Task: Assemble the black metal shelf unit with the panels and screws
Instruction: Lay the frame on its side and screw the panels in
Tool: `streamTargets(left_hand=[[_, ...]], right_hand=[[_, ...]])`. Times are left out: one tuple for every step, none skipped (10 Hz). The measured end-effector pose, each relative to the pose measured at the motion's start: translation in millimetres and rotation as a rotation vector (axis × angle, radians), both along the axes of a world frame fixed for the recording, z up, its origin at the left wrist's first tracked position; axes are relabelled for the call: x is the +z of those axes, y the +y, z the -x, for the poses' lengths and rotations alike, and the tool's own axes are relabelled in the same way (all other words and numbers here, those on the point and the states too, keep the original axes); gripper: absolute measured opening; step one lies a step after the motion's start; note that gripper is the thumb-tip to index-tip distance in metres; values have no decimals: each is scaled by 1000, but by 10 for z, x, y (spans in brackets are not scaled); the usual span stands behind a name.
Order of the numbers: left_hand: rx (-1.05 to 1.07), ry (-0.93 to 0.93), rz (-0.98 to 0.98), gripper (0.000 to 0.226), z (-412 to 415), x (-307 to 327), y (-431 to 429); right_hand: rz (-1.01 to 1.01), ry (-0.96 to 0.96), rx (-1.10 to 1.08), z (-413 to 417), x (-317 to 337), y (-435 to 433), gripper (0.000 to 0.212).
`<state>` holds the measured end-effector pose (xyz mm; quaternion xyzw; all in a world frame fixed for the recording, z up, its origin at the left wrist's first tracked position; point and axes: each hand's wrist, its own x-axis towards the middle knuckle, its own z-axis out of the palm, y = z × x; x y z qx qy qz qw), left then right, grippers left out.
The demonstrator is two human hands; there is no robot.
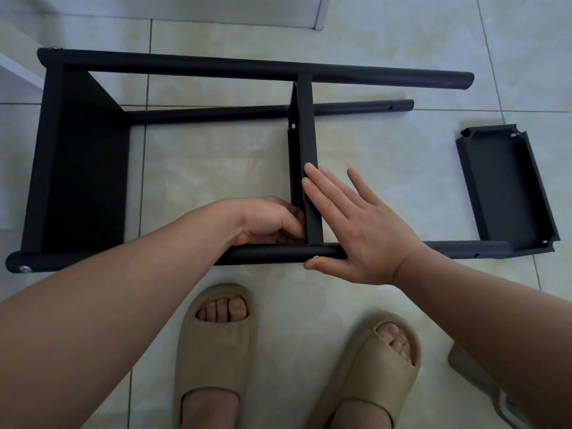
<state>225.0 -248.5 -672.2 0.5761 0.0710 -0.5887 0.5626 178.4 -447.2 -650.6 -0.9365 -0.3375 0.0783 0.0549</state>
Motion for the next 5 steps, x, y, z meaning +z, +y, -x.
streamTargets(left_hand=[[-44,2,-13,18,4,20,13],[-29,-10,-52,14,-1,12,6],[-13,-25,-78,19,-13,3,-8],[-21,-34,-80,22,-19,-3,-11],[-20,-29,-83,16,-15,-9,-8]], right_hand=[[2,5,-2,-1,2,-5,104],[-2,8,-2,0,1,-5,104],[0,12,-2,-1,4,-4,104],[3,13,-1,-4,7,-1,104],[2,11,-2,-1,9,-2,104]])
